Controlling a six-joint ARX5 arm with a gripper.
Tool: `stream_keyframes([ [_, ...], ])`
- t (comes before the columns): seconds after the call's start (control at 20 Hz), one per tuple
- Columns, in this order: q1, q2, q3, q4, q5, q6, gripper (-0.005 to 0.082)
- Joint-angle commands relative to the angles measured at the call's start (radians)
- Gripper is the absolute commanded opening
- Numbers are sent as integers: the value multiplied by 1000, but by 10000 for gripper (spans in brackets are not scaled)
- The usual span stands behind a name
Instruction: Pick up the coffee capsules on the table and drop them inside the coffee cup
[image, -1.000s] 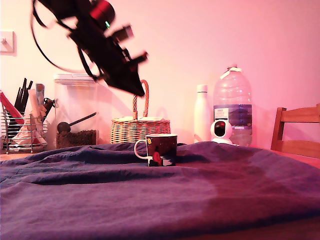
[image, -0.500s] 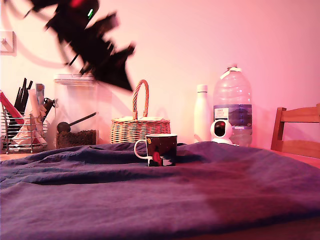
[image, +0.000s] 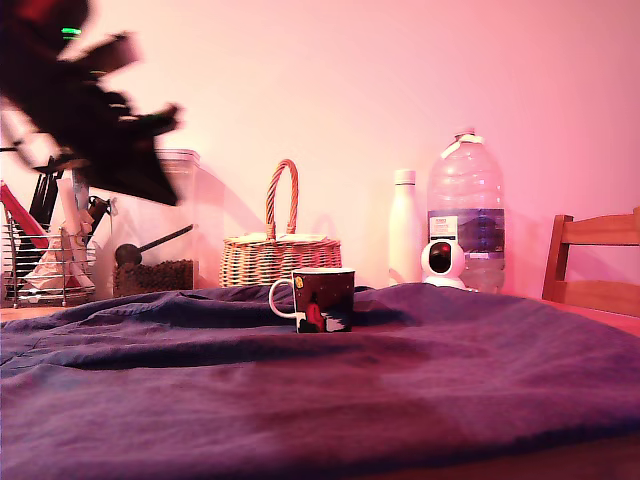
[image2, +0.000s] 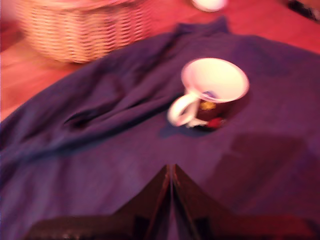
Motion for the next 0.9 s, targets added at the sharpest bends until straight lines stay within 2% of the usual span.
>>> stream_keyframes([
  [0.0,12,-23,-81,37,-1,-14,-23],
  [0.1,31,-60,-153,79,-6,-37,-23],
  [0.4,69,-180,-346,169,-30,-66,-23],
  [0.6,84,-302,-497,236,-72,-90,-23],
  [0.85,88,-473,-662,306,-71,-90,-23],
])
